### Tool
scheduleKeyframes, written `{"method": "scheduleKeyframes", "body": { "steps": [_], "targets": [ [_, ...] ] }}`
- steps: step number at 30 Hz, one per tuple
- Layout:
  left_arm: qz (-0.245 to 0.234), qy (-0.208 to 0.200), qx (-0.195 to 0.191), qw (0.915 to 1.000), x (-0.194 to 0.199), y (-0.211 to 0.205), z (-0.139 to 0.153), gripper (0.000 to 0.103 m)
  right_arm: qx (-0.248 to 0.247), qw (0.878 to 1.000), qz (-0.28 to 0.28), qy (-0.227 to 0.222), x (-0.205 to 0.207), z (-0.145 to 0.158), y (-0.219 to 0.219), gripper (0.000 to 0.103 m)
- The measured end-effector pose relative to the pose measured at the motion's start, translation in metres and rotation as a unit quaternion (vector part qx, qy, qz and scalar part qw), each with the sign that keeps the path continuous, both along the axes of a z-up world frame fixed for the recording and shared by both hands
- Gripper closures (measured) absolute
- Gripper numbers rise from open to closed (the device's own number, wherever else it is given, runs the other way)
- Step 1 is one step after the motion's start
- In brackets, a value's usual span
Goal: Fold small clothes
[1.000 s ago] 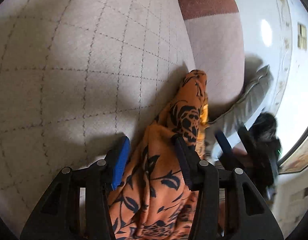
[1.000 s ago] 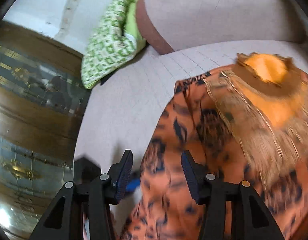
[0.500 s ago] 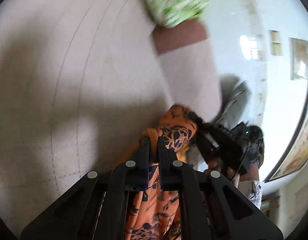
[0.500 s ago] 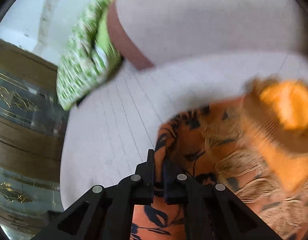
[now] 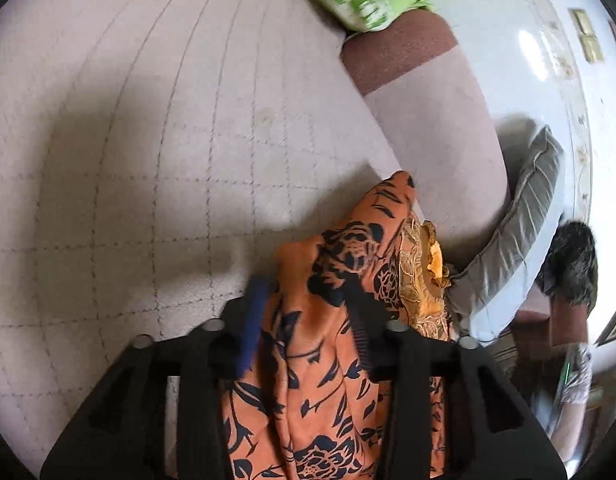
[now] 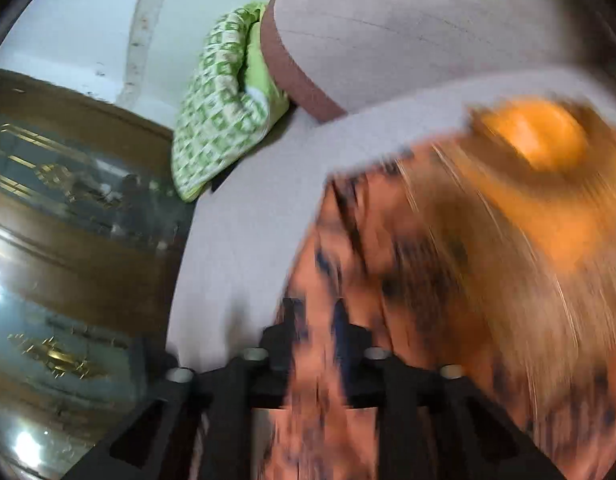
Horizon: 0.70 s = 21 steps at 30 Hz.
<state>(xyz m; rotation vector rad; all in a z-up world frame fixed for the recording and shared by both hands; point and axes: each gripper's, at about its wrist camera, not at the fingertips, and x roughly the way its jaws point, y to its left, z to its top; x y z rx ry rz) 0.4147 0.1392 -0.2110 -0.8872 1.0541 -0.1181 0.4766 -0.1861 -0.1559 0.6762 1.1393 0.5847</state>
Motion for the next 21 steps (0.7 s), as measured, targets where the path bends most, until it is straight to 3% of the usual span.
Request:
{"method": "scheduleKeyframes", "body": {
  "steps": [1, 2, 6, 9, 12, 14, 15, 16, 21],
  "targets": [
    [-0.002, -0.003, 0.010, 0.9999, 0.000, -0.004, 0.003, 0.052, 0.001, 1.000, -0.006, 0.000, -0.029, 0.003, -0.012, 0.055],
    [-0.009, -0.006, 0.020, 0.9997, 0.000, -0.009, 0.005, 0.048, -0.001, 1.000, -0.016, 0.002, -0.060, 0.003, -0.023, 0.052],
    [-0.052, 0.025, 0.054, 0.9969, -0.002, -0.025, -0.006, 0.042, -0.058, 0.996, -0.046, 0.047, -0.154, -0.010, -0.051, 0.052],
    [-0.076, 0.053, 0.046, 0.9946, -0.003, -0.034, -0.021, 0.042, -0.127, 0.987, -0.058, 0.080, -0.198, -0.027, -0.067, 0.052],
    [-0.077, 0.050, 0.054, 0.9942, -0.004, -0.039, -0.020, 0.042, -0.146, 0.982, -0.069, 0.103, -0.208, -0.046, -0.072, 0.061],
    [-0.081, 0.050, 0.062, 0.9936, -0.004, -0.042, -0.019, 0.042, -0.184, 0.975, -0.067, 0.102, -0.212, -0.051, -0.065, 0.079],
    [-0.081, 0.049, 0.064, 0.9935, -0.004, -0.042, -0.020, 0.042, -0.203, 0.972, -0.066, 0.103, -0.213, -0.050, -0.060, 0.084],
    [-0.081, 0.048, 0.065, 0.9934, -0.004, -0.043, -0.020, 0.042, -0.208, 0.971, -0.059, 0.104, -0.215, -0.046, -0.056, 0.100],
    [-0.081, 0.047, 0.064, 0.9936, -0.004, -0.045, -0.018, 0.042, -0.254, 0.964, -0.059, 0.044, -0.245, 0.023, -0.043, 0.101]
  ]
}}
